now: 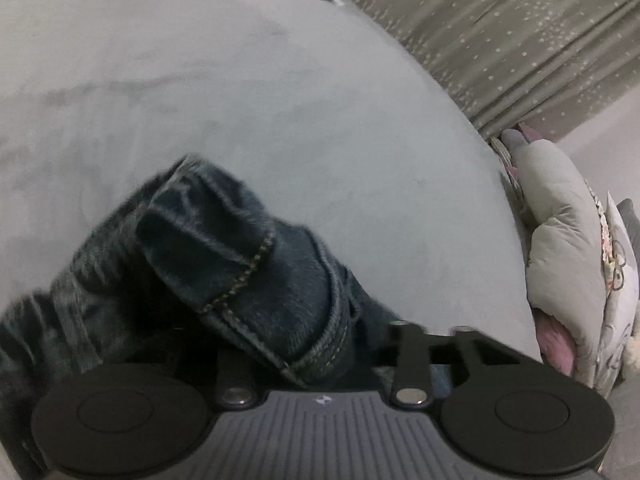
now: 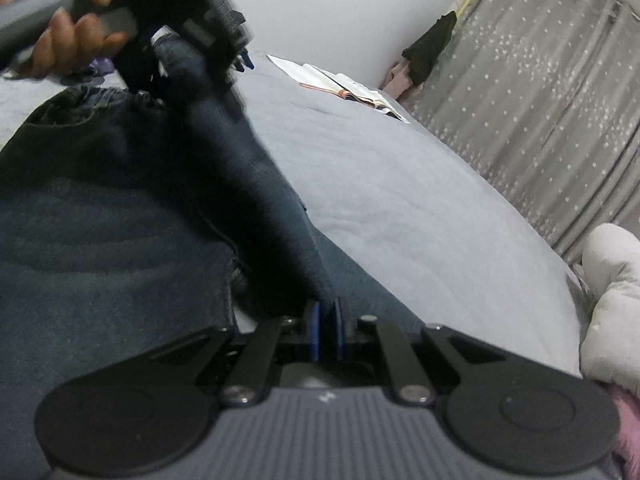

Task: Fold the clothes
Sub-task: 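Lift the waistband with both grippers and fold it toward the leg hems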

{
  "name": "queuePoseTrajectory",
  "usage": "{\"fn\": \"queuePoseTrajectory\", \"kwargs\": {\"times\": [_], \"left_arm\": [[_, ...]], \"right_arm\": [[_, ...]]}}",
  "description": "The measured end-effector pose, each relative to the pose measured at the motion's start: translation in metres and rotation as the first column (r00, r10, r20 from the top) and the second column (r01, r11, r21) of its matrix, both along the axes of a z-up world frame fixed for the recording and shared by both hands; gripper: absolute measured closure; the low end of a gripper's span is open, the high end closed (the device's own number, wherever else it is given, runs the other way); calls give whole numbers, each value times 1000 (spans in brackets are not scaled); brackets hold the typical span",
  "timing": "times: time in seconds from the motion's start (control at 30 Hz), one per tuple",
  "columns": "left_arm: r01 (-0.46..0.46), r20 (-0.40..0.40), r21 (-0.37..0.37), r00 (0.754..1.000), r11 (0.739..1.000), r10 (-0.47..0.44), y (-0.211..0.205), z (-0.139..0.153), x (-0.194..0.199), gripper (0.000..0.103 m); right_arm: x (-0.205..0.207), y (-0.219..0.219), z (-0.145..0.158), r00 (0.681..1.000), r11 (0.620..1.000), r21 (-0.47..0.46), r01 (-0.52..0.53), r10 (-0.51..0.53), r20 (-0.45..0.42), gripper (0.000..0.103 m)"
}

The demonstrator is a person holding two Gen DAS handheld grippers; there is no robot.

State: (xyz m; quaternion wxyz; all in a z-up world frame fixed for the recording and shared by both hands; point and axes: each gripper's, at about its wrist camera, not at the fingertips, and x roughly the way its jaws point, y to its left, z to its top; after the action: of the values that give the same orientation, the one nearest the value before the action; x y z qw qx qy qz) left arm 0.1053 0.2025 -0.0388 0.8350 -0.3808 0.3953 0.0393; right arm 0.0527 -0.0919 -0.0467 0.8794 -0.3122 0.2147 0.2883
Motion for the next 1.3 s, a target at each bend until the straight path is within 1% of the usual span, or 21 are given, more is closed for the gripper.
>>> {"fn": "queuePoseTrajectory", "kwargs": {"times": [0.07, 0.1, 0.17, 0.27, 0.3, 0.33, 0.37, 0.43, 0.47, 0.53, 0.63, 0.73, 0.8, 0.83, 0.87, 0.93, 1.0, 1.07, 1.13, 1.23, 1.3], "left_arm": [[8, 7, 13, 1000, 1000, -9, -2, -3, -4, 86], [12, 10, 21, 1000, 1000, -12, -4, -4, -6, 87], [23, 16, 35, 1000, 999, -23, -5, -5, -9, 87], [39, 22, 46, 999, 998, -40, -8, -5, -12, 88], [43, 23, 45, 999, 998, -44, -8, -5, -13, 88], [48, 23, 45, 999, 998, -49, -7, -5, -14, 88], [52, 24, 46, 998, 998, -53, -7, -4, -14, 88], [57, 23, 47, 998, 997, -59, -9, -3, -14, 88], [59, 22, 47, 998, 997, -60, -9, -1, -14, 88], [63, 20, 47, 998, 997, -64, -8, 1, -14, 88], [68, 17, 46, 997, 997, -69, -7, 7, -15, 88], [71, 9, 43, 997, 997, -71, -8, 8, -16, 88], [75, 0, 38, 997, 996, -75, -8, 8, -17, 88], [78, -2, 37, 997, 996, -78, -7, 8, -18, 88], [82, -3, 36, 997, 996, -82, -7, 9, -18, 88], [94, -5, 41, 996, 995, -94, -7, 10, -19, 88], [108, -5, 50, 994, 993, -108, -6, 13, -21, 88], [126, -4, 69, 992, 990, -126, -4, 17, -24, 88], [135, -5, 81, 991, 988, -135, -3, 19, -26, 88], [165, -10, 115, 986, 979, -165, -3, 27, -31, 88], [188, -14, 141, 982, 972, -188, -3, 32, -34, 88]], "right_arm": [[1, -8, 5, 1000, 999, 29, 24, -24, -8, 83], [2, -14, 8, 999, 998, 49, 49, -48, -15, 80], [6, -26, 15, 995, 992, 78, 97, -95, -30, 69], [17, -50, 24, 981, 975, 120, 187, -179, -74, 59], [26, -65, 29, 966, 955, 162, 247, -231, -113, 58], [32, -74, 32, 955, 940, 190, 285, -262, -137, 53], [36, -81, 34, 947, 927, 211, 310, -282, -154, 44], [52, -109, 39, 902, 854, 309, 419, -352, -251, 35], [59, -119, 39, 884, 821, 343, 455, -369, -288, 35], [73, -136, 37, 846, 761, 385, 522, -403, -350, 35], [93, -157, 28, 784, 680, 404, 612, -455, -423, 35], [114, -178, 20, 713, 589, 412, 695, -495, -496, 35], [128, -192, 14, 662, 524, 412, 746, -516, -544, 41], [135, -199, 11, 636, 490, 409, 769, -524, -567, 59], [142, -207, 8, 608, 456, 406, 792, -531, -590, 88], [144, -209, 5, 605, 447, 409, 795, -533, -592, 91], [140, -208, 7, 611, 446, 418, 791, -540, -579, 92], [130, -200, 13, 630, 467, 424, 776, -553, -545, 92], [110, -196, 26, 661, 496, 437, 750, -562, -497, 92], [82, -192, 46, 691, 519, 457, 722, -568, -446, 92], [62, -188, 59, 705, 533, 463, 708, -575, -416, 92]]}}
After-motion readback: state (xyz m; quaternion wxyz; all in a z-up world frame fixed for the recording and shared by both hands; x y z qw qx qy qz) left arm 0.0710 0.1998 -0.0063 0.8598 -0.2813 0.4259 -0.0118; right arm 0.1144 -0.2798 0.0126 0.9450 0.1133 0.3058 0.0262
